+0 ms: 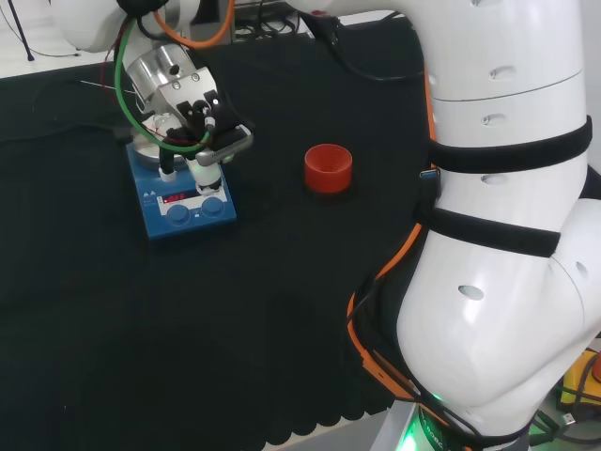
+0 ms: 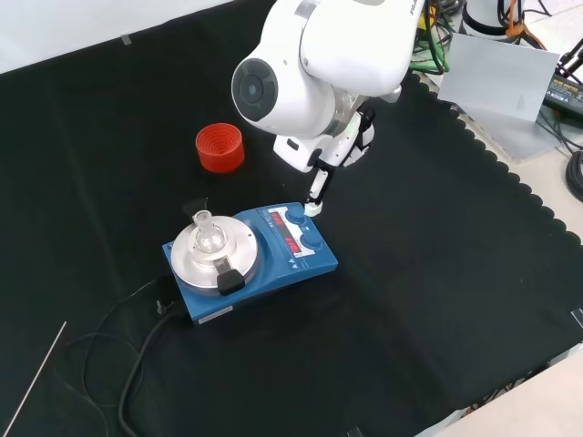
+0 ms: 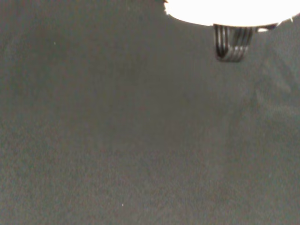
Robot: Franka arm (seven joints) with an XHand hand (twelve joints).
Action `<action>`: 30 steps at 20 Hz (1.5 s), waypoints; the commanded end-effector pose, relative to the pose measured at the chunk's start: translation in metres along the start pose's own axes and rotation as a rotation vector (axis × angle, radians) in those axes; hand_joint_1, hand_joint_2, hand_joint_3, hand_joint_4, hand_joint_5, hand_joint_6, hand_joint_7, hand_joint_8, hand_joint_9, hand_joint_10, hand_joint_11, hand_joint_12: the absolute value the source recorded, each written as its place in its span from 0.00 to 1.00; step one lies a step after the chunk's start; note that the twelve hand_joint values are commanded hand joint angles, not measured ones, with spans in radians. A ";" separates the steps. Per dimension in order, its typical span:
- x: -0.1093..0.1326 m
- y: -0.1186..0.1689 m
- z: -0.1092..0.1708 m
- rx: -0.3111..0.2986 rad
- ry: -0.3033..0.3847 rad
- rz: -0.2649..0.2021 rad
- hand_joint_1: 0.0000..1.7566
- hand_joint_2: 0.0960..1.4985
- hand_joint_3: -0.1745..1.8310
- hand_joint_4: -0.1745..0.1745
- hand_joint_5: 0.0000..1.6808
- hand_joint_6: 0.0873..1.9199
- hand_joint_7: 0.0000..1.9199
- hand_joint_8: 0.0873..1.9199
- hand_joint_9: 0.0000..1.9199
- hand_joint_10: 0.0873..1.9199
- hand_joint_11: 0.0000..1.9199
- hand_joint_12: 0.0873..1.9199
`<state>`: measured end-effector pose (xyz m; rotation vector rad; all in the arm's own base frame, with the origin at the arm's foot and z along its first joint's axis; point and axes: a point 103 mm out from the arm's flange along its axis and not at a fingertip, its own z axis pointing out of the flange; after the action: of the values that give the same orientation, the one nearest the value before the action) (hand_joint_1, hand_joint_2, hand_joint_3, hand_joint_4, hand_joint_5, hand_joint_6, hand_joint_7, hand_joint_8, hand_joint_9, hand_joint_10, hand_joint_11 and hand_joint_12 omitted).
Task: Turn on the heater.
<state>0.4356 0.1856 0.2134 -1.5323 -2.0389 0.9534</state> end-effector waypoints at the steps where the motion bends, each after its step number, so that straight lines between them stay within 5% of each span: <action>1: -0.003 0.005 0.007 0.026 0.002 0.007 0.89 0.33 0.69 0.38 0.16 0.04 0.99 0.83 1.00 0.84 0.95 0.73; 30: 0.000 0.037 0.022 0.067 -0.017 -0.001 0.89 0.33 0.69 0.39 0.17 0.03 1.00 0.83 1.00 0.84 0.94 0.73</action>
<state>0.4433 0.1846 0.1752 -1.4992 -2.0024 1.0104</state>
